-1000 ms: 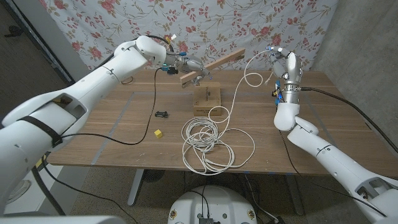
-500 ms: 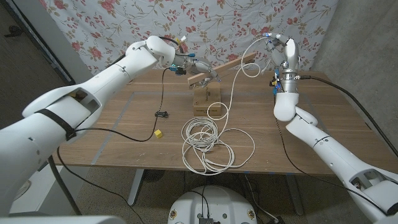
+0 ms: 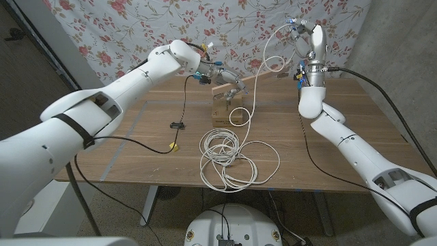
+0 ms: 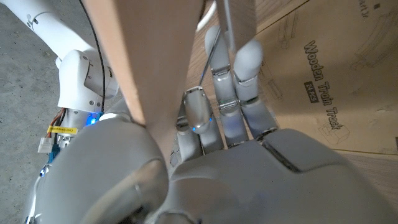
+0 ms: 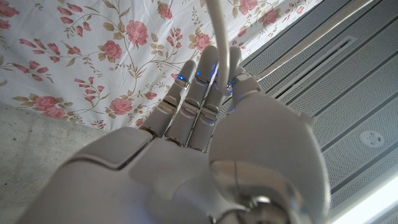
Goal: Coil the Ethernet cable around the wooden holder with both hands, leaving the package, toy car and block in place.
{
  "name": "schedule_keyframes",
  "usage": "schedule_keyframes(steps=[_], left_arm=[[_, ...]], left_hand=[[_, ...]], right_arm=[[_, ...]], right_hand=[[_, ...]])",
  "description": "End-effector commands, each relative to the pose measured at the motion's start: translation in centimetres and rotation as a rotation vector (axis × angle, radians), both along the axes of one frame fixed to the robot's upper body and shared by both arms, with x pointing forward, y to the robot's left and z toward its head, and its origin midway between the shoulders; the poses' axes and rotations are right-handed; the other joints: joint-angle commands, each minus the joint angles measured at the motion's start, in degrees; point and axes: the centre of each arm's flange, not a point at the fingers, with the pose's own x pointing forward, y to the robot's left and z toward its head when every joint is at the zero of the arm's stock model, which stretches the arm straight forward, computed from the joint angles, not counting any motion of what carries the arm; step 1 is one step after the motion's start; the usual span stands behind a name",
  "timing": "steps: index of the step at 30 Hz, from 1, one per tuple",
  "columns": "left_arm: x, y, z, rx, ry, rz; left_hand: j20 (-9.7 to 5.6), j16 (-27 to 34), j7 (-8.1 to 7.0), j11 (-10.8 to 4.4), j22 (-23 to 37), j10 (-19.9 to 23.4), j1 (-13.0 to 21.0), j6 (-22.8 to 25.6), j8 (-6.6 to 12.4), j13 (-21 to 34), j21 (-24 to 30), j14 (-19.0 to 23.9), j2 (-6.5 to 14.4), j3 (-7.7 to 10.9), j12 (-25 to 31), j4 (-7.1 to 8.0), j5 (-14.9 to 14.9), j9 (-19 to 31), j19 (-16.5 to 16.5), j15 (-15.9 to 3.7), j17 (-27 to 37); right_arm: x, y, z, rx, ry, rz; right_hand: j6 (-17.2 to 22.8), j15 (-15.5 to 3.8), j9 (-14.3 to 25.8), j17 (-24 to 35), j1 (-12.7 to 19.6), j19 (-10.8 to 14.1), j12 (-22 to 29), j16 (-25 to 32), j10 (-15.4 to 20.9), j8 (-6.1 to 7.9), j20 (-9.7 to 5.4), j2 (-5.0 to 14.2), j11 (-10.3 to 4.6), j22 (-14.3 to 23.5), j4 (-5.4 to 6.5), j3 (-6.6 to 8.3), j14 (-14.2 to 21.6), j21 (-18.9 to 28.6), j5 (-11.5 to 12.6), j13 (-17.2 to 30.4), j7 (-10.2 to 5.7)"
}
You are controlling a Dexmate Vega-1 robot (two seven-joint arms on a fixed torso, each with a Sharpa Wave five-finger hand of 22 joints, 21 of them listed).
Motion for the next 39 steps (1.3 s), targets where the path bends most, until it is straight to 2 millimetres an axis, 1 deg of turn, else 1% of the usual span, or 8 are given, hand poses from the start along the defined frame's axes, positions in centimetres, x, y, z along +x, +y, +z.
schedule_keyframes(steps=[1, 6, 11, 16, 22, 32, 34, 39], left_arm=[[-0.2, -0.8, -0.8, 0.018, 0.047, -0.030], [-0.7, -1.0, -1.1, 0.020, 0.056, -0.051], [-1.3, -1.2, -1.4, 0.025, 0.061, -0.070], [-1.7, -1.4, -1.8, 0.035, 0.068, -0.086], [-1.8, -1.7, -2.4, 0.045, 0.084, -0.102], [-1.3, -1.9, -2.8, 0.044, 0.098, -0.126], [-1.3, -1.9, -2.7, 0.042, 0.098, -0.132], [-1.6, -2.1, -3.0, 0.052, 0.104, -0.154]], left_hand=[[-2.39, 33.9, 0.66, -0.33, 0.7, 0.5, 7.4, 0.2, 0.65, 0.0, 0.3, 13.3, 7.0, 0.56, 0.0, -0.07, 0.3, 0.2, 0.2, -9.14, 17.5], [-2.45, 33.7, 0.60, 0.02, 0.0, 0.2, 7.4, 0.0, 0.93, 0.0, -0.1, 13.2, 7.0, 0.54, -0.1, -0.03, 0.4, 0.5, 0.3, -9.16, 17.2], [-2.40, 33.5, 0.48, -0.30, 0.4, 0.4, 7.4, 0.2, 0.99, 0.0, 0.1, 13.1, 7.0, 0.48, 0.0, -0.01, 0.6, 0.2, 0.2, -9.14, 17.0], [-2.39, 33.5, 0.57, 0.00, 0.2, 0.2, 7.4, 0.2, 0.82, 0.0, 0.1, 13.1, 7.0, 0.45, -0.1, 0.00, 0.6, -0.3, 0.2, -9.25, 17.0], [-2.38, 33.4, 0.60, -0.23, 0.1, 0.4, 7.5, 0.0, 1.13, 0.0, 0.0, 13.0, 7.0, 0.40, 0.0, 0.00, 0.7, 0.0, 0.1, -9.22, 16.8], [-2.34, 33.4, 0.48, -0.17, -0.2, 0.2, 7.5, -0.1, 1.22, 0.0, 0.0, 13.1, 7.0, 0.30, -0.1, 0.04, 0.9, -0.2, 0.0, -9.17, 16.7], [-2.38, 33.5, 0.48, -0.20, -0.1, 0.2, 7.5, -0.1, 1.27, 0.0, 0.1, 13.1, 7.0, 0.28, -0.1, 0.04, 0.9, -0.1, 0.0, -9.20, 16.7], [-2.39, 33.6, 0.40, -0.14, -0.2, 0.2, 7.5, -0.2, 1.41, 0.0, 0.2, 13.3, 7.0, 0.20, -0.1, 0.03, 0.9, -0.2, 0.0, -9.19, 16.8]], right_arm=[[1.0, 0.9, 4.2, -0.034, -0.026, -0.002], [1.6, 1.2, 5.9, -0.038, -0.019, -0.025], [2.1, 1.4, 7.8, -0.043, -0.017, -0.052], [2.7, 1.4, 9.6, -0.035, 0.002, -0.041], [3.2, 1.9, 11.5, -0.060, 0.018, -0.079], [2.9, 3.6, 15.0, -0.220, 0.057, -0.175], [2.9, 3.7, 15.2, -0.236, 0.065, -0.192], [3.5, 4.4, 17.3, -0.315, 0.133, -0.260]], right_hand=[[4.7, -4.72, 0.2, 0.5, 0.2, -0.3, -0.1, -0.3, 0.0, -0.13, -7.07, 0.28, 0.02, 0.0, 0.20, -0.29, 0.4, 0.5, 0.6, -0.1, 4.18], [4.8, -4.73, 0.2, 0.8, 0.2, -0.3, -0.1, -0.6, 0.0, -0.30, -7.14, 0.26, 0.03, -0.1, 0.27, -0.51, 0.4, 0.7, 0.8, 0.0, 4.15], [4.9, -4.73, 0.3, 1.1, 0.3, -0.4, 0.0, -0.8, 0.0, -0.43, -7.22, 0.30, -0.01, -0.2, 0.35, -0.70, 0.5, 0.9, 1.0, 0.1, 4.21], [5.0, -4.74, 0.4, 1.4, 0.3, -0.5, -0.2, -1.1, 0.0, -0.59, -7.26, 0.34, 0.01, -0.2, 0.41, -0.88, 0.5, 1.1, 1.2, -0.1, 4.19], [5.0, -4.73, 0.4, 1.7, 0.4, -0.5, -0.1, -1.3, 0.0, -0.72, -7.33, 0.35, -0.07, -0.3, 0.49, -1.08, 0.7, 1.3, 1.3, 0.1, 4.13], [5.2, -4.75, 0.4, 2.3, 0.5, -0.7, -0.2, -1.8, -0.2, -1.07, -7.48, 0.35, -0.05, -0.5, 0.63, -1.49, 0.8, 1.7, 1.7, 0.0, 4.12], [5.2, -4.75, 0.4, 2.4, 0.5, -0.7, -0.2, -1.8, -0.2, -1.13, -7.52, 0.35, -0.07, -0.5, 0.64, -1.54, 0.8, 1.8, 1.7, 0.0, 4.10], [5.2, -4.75, 0.3, 2.8, 0.6, -0.8, -0.3, -2.3, -0.4, -1.44, -7.62, 0.36, -0.18, -0.7, 0.76, -1.87, 0.8, 2.1, 1.9, 0.0, 3.83]])
